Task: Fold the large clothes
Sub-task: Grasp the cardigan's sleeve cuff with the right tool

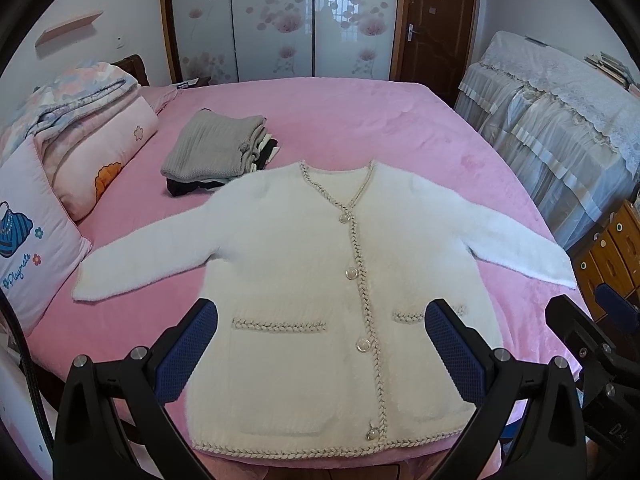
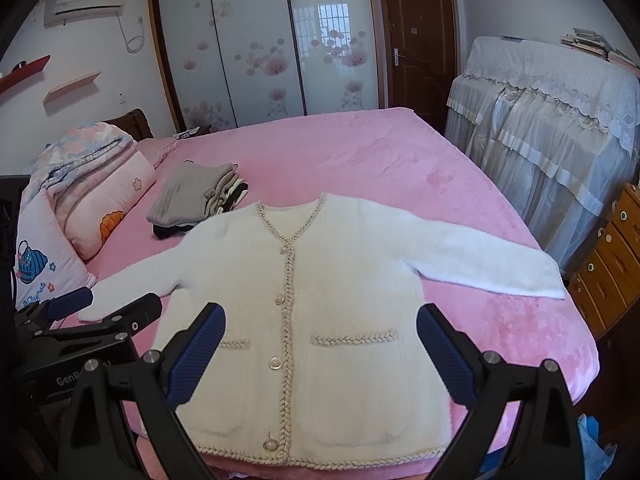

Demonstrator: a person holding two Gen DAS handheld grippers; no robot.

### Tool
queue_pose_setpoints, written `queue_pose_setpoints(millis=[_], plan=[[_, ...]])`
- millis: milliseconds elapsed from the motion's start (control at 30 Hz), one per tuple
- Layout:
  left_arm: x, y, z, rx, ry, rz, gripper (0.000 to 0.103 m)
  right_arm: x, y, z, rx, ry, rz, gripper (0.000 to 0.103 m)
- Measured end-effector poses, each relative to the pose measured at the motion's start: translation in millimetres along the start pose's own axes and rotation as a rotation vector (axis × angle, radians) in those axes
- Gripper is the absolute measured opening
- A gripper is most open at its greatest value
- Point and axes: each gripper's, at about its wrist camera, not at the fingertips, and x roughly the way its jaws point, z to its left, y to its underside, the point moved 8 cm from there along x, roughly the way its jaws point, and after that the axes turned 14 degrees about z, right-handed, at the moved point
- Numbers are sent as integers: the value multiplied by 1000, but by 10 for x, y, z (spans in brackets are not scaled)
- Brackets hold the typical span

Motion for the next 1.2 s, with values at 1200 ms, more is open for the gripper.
queue_pose_setpoints(millis=[1200], plan=[[588, -1533, -1872, 212, 176, -165, 103, 457, -1004, -2779, 293, 233, -39, 97]])
